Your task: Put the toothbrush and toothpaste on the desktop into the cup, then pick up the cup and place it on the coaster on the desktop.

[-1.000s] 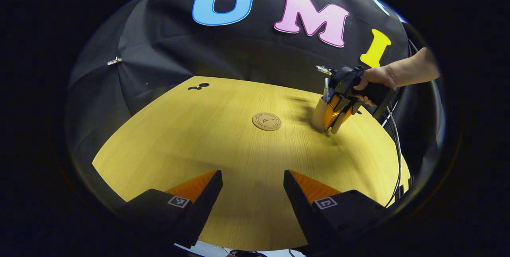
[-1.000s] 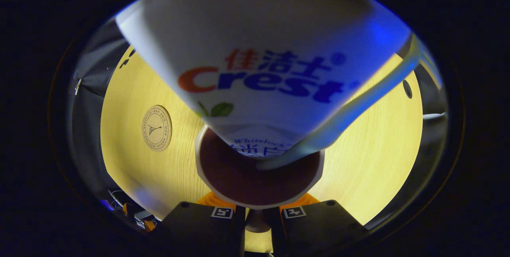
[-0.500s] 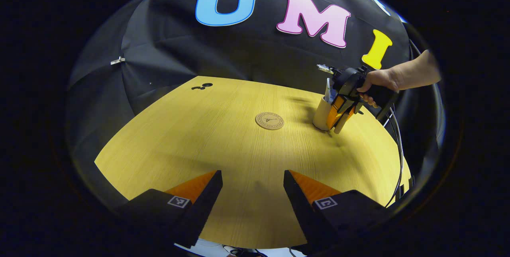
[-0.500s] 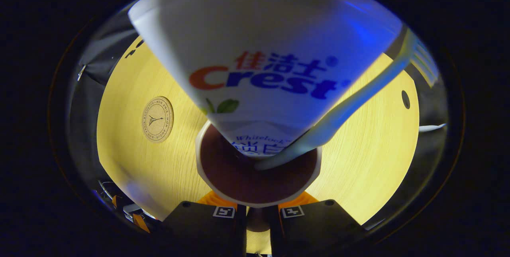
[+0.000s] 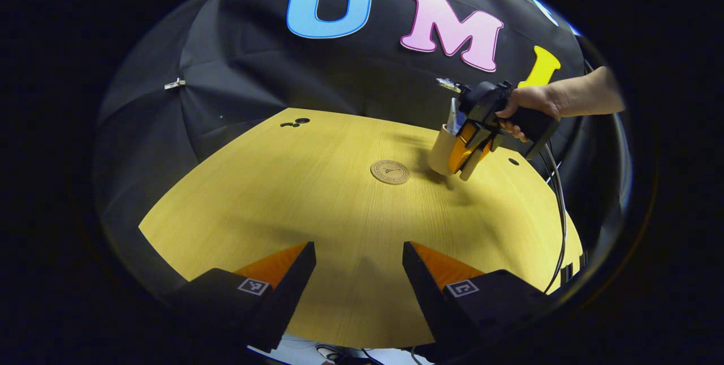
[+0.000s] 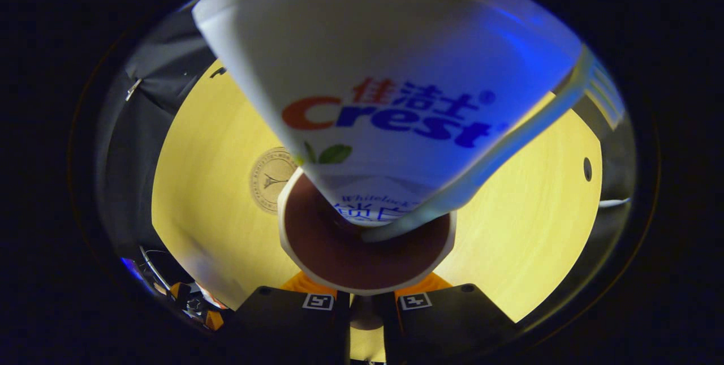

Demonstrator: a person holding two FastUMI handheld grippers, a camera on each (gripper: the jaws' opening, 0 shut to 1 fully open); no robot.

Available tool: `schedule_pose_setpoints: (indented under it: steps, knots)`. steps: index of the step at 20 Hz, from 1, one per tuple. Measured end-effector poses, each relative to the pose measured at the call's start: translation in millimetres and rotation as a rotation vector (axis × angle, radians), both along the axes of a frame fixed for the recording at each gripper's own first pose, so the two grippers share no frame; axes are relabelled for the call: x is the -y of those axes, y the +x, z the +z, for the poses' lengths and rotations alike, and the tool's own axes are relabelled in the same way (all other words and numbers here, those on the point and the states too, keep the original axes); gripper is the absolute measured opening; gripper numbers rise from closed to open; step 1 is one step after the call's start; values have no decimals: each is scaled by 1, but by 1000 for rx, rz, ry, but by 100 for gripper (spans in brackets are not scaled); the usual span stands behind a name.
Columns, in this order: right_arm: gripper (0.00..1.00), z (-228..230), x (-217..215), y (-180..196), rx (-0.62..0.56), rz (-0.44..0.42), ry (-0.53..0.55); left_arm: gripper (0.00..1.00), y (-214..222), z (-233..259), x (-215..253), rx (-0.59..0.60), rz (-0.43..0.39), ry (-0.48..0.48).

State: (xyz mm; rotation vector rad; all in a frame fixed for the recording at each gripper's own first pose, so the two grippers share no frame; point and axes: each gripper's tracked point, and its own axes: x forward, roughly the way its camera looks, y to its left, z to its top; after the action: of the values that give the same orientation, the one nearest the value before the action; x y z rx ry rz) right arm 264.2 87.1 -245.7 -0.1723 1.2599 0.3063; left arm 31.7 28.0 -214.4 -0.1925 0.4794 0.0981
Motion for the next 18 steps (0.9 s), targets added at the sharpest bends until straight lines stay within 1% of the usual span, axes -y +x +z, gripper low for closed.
schedule_pose_setpoints:
  steps: [3, 8, 13, 15, 18]
  knots:
    - [27, -1, -30, 2, -4, 44, 5, 97, -7, -3, -7, -5, 18, -4]
    - [27, -8, -70, 6, -8, 101, -4, 98, -24, -14, -19, -24, 52, -46]
    - [27, -17, -104, 7, -27, 141, -15, 98, -34, -23, -35, -43, 87, -37]
    - [27, -22, -113, 6, -31, 159, -24, 98, -37, -22, -39, -41, 94, -39]
    - [27, -29, -112, 5, -33, 191, -68, 98, -40, -21, -49, -38, 118, -27]
